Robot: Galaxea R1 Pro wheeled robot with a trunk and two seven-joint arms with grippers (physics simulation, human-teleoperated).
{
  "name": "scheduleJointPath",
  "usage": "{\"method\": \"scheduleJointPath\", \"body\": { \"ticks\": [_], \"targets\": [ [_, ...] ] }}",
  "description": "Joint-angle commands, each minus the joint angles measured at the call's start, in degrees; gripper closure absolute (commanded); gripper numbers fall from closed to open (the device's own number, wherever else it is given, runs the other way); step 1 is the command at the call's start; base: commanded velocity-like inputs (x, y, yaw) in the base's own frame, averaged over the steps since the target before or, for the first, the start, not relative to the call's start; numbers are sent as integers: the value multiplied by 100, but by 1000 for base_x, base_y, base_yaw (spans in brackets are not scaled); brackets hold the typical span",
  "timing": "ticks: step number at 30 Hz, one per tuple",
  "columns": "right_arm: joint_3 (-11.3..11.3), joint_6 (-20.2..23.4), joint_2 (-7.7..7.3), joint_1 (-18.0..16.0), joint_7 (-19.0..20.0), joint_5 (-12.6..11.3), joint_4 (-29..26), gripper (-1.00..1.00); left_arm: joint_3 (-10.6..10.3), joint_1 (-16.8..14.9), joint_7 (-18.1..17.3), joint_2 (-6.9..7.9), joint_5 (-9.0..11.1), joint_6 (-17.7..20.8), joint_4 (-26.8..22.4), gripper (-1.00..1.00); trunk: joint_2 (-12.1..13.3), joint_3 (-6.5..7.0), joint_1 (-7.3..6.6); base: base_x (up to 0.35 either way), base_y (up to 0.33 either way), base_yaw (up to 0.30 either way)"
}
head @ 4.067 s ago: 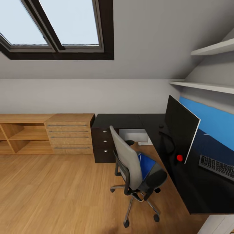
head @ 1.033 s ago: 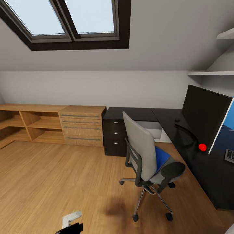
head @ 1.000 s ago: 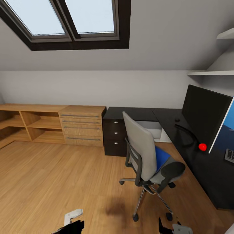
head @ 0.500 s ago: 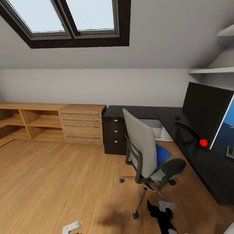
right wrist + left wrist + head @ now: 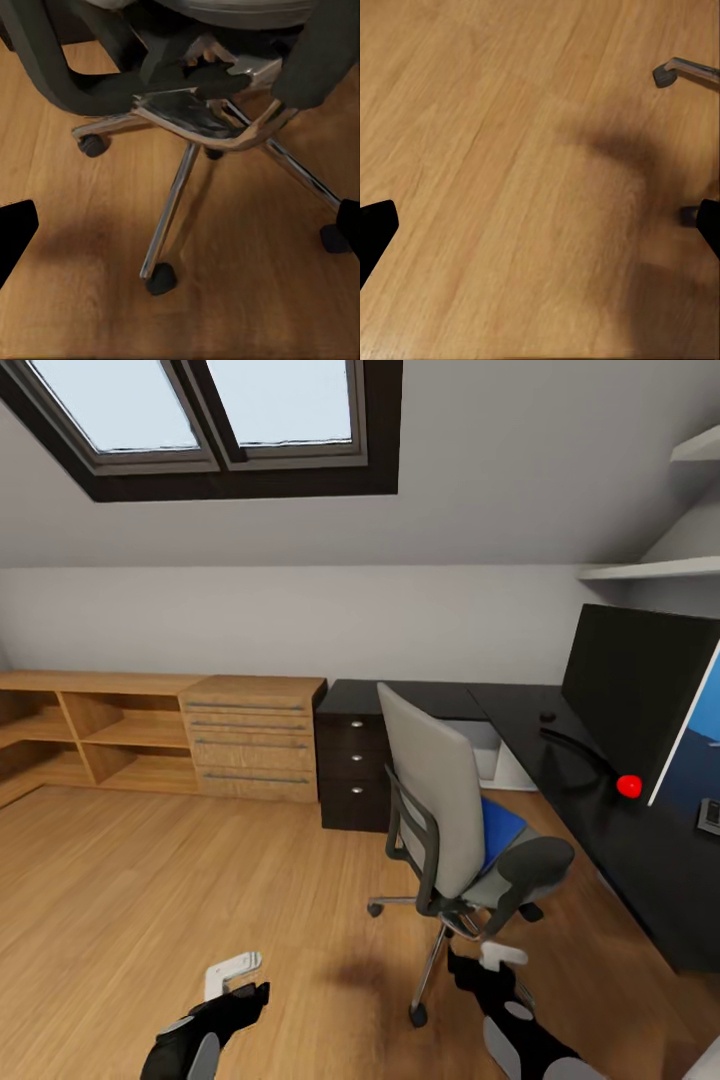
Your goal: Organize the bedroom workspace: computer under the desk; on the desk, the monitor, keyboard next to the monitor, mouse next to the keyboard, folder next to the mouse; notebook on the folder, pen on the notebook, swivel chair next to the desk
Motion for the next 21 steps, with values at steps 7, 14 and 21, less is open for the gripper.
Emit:
{"method": "scheduleJointPath", "body": {
  "ticks": [7,14,21],
  "targets": [
    [-16,-58,3,12,11,-256,179,-100,5,-3,31,-13,53,118,379,-100,-285,-132,154,0,0,0],
    [-12,-936,-43,25,-7,-242,290,-100,27,-3,40,-4,50,114,405,-100,-566,-258,307,0,0,-188],
    [-3,-1021,-49,26,-16,-224,312,-100,34,-3,41,-2,50,114,414,-100,-846,-383,461,0,0,-78]
  ]
}}
